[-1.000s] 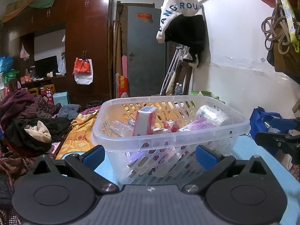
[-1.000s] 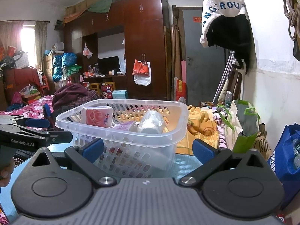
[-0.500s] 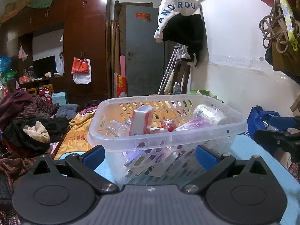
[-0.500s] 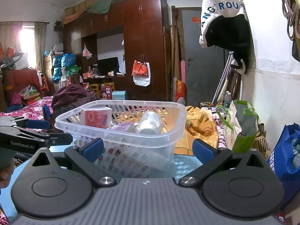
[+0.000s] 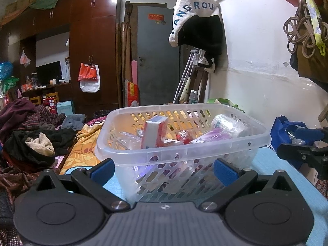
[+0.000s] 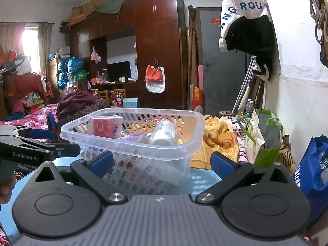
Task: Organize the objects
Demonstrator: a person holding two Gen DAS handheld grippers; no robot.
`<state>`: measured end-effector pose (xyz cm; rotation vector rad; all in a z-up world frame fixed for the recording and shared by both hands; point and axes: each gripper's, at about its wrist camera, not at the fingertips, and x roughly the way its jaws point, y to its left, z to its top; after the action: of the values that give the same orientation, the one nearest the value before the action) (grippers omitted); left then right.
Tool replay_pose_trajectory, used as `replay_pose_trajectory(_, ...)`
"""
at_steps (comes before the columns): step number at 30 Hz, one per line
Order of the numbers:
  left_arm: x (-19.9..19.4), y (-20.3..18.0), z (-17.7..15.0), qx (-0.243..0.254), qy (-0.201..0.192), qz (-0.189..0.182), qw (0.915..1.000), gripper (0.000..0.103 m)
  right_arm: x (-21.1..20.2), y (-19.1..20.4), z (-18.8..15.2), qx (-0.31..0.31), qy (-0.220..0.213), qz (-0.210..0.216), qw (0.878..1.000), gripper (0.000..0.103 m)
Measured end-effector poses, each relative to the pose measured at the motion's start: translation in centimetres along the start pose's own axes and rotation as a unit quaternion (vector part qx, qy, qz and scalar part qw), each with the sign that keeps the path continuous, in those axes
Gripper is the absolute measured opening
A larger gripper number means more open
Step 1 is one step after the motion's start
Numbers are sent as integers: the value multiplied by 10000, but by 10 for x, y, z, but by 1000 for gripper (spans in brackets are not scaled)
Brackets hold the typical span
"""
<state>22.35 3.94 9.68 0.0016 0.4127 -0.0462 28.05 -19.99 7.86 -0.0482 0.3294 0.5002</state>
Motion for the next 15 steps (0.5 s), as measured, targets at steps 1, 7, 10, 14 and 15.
replay_pose_trajectory(1,0,0,0,1,0,2,10000,103,0,0,0,2,-4,-1,10000,103)
replay_pose_trajectory(7,0,0,0,1,3,3,10000,103,0,0,0,7,0,0,10000,103)
replay_pose_trajectory(10,0,0,0,-2,3,3,10000,103,0,-1,0,9,-2,-3,10000,103)
replay_pose_trajectory(14,0,-1,-1,-6,8,-2,10000,103,0,-1,0,10,1,3,10000,103)
replay_pose_trajectory(15,0,-1,-1,-8,7,-1,10000,103,0,-1,0,9,1,3,10000,103)
